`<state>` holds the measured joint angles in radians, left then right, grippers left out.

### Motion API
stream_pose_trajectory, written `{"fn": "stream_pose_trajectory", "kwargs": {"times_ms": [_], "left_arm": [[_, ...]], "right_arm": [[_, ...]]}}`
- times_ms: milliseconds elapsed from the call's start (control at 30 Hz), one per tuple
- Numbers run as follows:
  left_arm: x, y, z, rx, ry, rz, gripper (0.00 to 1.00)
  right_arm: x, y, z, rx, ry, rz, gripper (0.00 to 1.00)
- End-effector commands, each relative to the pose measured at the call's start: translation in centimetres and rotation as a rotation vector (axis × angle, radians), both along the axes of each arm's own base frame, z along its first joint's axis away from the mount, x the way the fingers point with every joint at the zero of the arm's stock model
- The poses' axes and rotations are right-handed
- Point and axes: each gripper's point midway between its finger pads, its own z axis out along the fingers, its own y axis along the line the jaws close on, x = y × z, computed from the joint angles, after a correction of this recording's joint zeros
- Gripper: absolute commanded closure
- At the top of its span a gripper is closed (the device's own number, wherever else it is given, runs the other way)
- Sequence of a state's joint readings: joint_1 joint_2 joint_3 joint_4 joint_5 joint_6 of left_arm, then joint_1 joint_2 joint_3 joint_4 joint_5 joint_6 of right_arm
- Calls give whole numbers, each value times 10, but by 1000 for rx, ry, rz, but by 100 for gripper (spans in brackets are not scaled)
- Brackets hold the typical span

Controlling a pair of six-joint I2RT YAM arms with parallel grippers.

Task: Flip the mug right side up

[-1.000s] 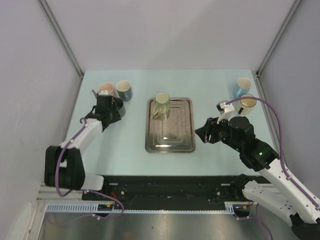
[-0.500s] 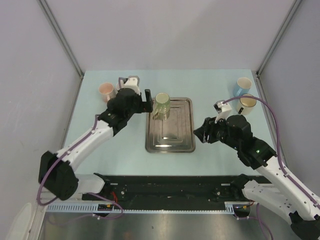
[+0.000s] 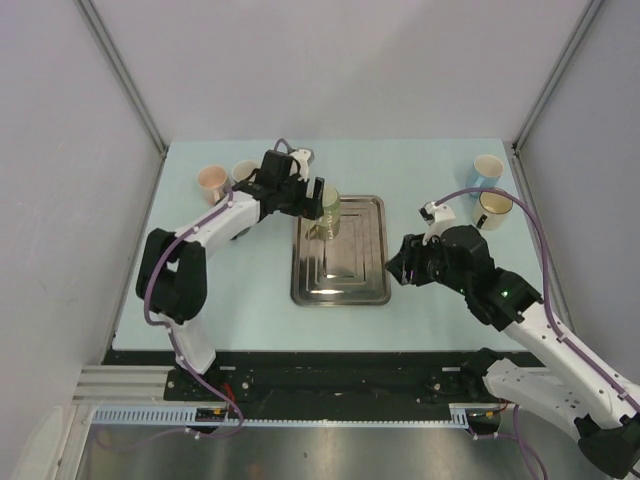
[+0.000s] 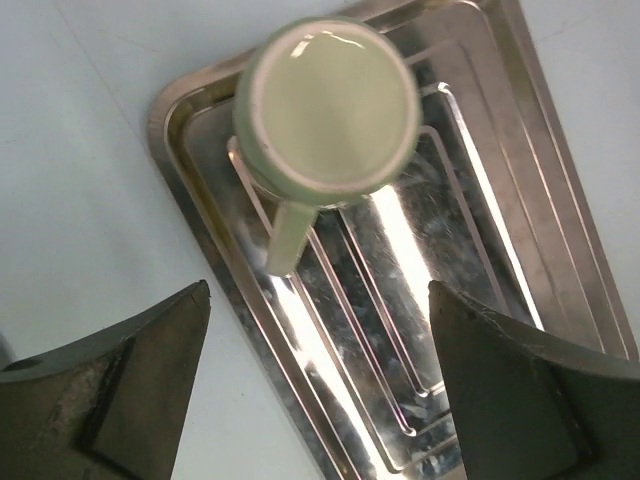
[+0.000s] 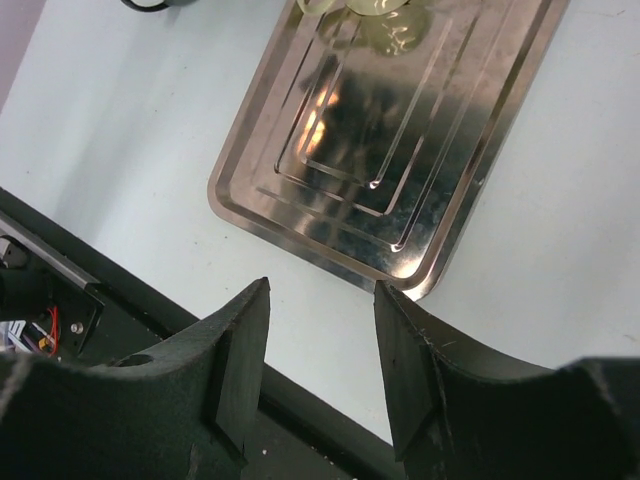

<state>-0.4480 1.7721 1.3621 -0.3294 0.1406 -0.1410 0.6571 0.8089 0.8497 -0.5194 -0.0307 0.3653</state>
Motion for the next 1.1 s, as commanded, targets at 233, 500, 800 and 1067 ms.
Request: {"fn": "stream_pose_trajectory", "kwargs": {"times_ms": [233, 500, 800, 1067], "left_arm": [[17, -7, -9, 54, 32, -173, 22], [24, -14, -29, 76, 77, -208, 32], [10, -29, -40, 80, 109, -253, 45], [-11, -43, -40, 112, 113, -293, 50]], "right_arm": [[12, 7, 14, -18, -30, 10, 49], [13, 3, 11, -43, -29, 7, 49], [16, 6, 9, -47, -26, 10, 50], [15, 7, 9, -38, -21, 8, 50]]}}
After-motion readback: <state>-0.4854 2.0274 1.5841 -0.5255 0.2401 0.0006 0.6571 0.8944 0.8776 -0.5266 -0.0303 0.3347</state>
